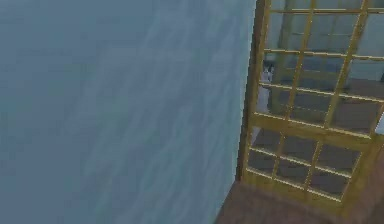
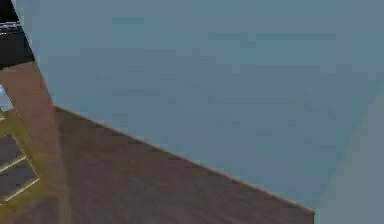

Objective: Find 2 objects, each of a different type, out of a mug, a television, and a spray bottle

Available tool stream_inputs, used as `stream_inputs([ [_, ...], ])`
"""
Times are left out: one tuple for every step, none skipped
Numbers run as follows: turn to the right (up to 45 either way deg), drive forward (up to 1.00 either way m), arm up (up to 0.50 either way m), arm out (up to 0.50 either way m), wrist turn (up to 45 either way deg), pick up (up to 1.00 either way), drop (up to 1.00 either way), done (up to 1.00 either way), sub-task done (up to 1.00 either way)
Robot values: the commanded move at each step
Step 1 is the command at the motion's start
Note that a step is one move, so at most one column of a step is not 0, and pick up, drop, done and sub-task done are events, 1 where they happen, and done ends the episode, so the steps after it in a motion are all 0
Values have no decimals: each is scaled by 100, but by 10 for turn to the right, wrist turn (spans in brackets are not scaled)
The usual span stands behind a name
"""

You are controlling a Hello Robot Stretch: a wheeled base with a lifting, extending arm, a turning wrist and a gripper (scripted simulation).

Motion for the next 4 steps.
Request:
stream_inputs([
  [450,0,0,0,0,0,0,0,0],
  [180,0,0,0,0,0,0,0,0],
  [0,100,0,0,0,0,0,0,0],
  [0,60,0,0,0,0,0,0,0],
])
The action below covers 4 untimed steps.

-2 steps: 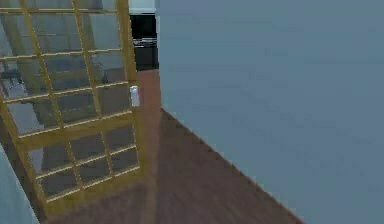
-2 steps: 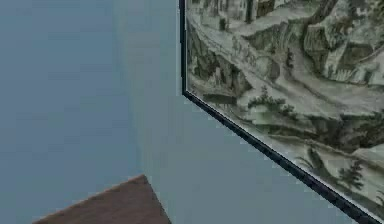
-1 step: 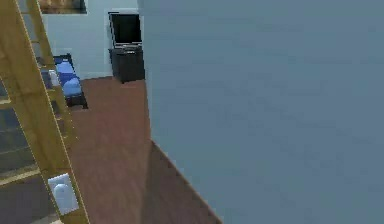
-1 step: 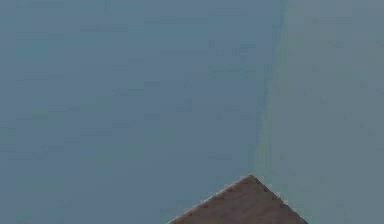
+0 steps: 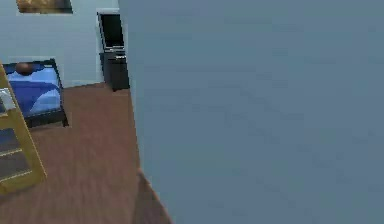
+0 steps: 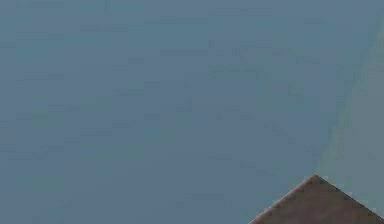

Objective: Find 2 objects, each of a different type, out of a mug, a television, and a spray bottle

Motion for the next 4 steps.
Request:
stream_inputs([
  [-270,0,0,0,0,0,0,0,0],
  [0,100,0,0,0,0,0,0,0],
  [0,100,0,0,0,0,0,0,0],
  [0,100,0,0,0,0,0,0,0],
])
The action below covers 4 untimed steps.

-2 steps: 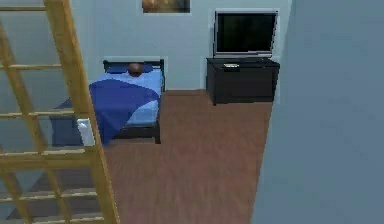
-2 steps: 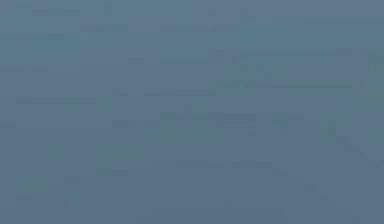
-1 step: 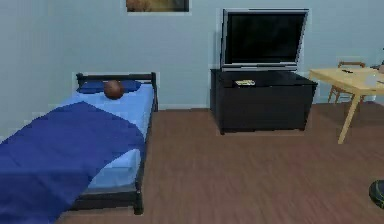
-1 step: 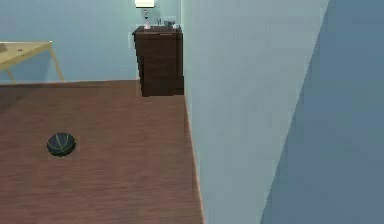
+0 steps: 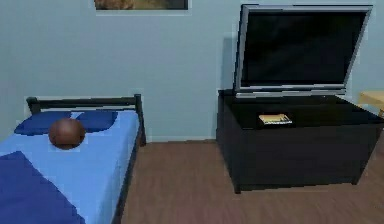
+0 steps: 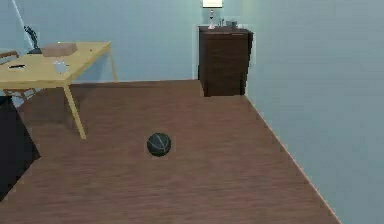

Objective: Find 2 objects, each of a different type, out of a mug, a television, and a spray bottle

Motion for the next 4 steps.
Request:
stream_inputs([
  [-30,0,0,0,0,0,0,0,0],
  [0,100,0,0,0,0,0,0,0],
  [0,20,0,0,0,0,0,0,0],
  [450,0,0,0,0,0,0,0,0],
])
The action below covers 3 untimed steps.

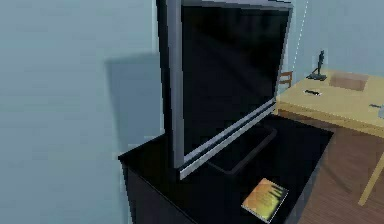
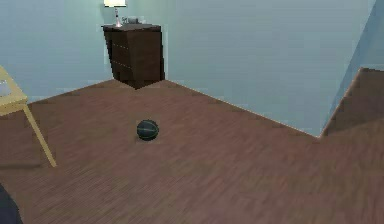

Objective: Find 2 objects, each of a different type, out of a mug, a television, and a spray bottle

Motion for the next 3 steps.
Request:
stream_inputs([
  [90,0,0,0,0,0,0,0,0],
  [0,0,0,0,0,0,0,0,100],
  [450,0,0,0,0,0,0,0,0],
])
